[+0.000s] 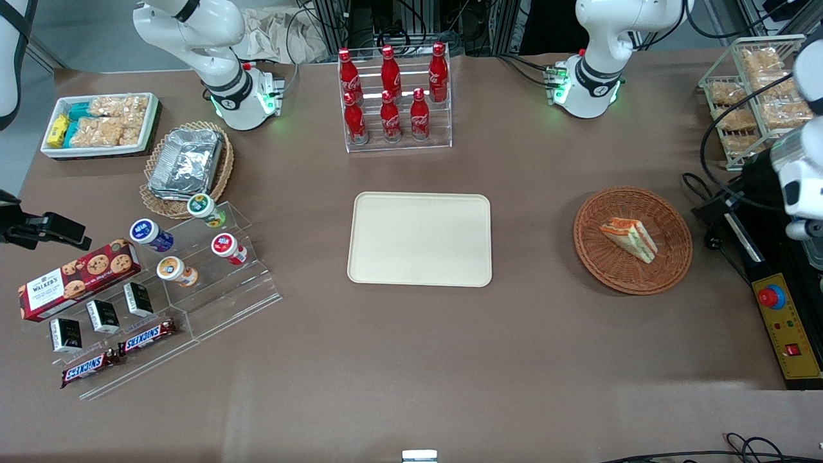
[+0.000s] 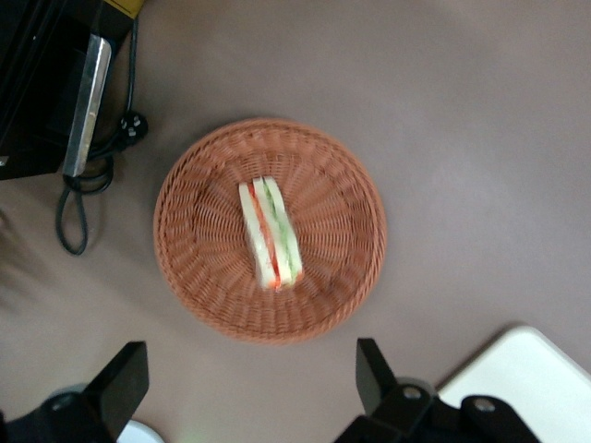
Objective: Place sandwich from basket to tray
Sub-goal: 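Move the left gripper over the wicker basket and lower toward the sandwich, then close the left gripper on the wrapped sandwich in the basket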
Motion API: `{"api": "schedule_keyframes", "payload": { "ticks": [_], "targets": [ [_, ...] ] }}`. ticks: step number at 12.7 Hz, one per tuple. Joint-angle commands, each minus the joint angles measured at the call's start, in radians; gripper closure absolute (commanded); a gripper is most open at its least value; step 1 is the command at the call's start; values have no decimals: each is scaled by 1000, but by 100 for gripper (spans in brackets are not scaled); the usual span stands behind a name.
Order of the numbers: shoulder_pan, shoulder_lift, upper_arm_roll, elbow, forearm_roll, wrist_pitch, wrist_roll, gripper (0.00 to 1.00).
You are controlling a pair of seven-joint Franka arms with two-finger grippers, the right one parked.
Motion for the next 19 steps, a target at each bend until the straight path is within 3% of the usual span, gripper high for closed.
{"api": "schedule_keyframes", "payload": {
  "ticks": [1, 6, 16, 19],
  "targets": [
    [-2, -104, -6, -257, 27, 226, -139, 0],
    [-2, -81, -8, -458, 24, 496, -271, 0],
    [-12, 113, -26, -630, 15, 909, -333, 0],
    [-11, 135, -26, -666, 15, 955, -331, 3]
  ]
}}
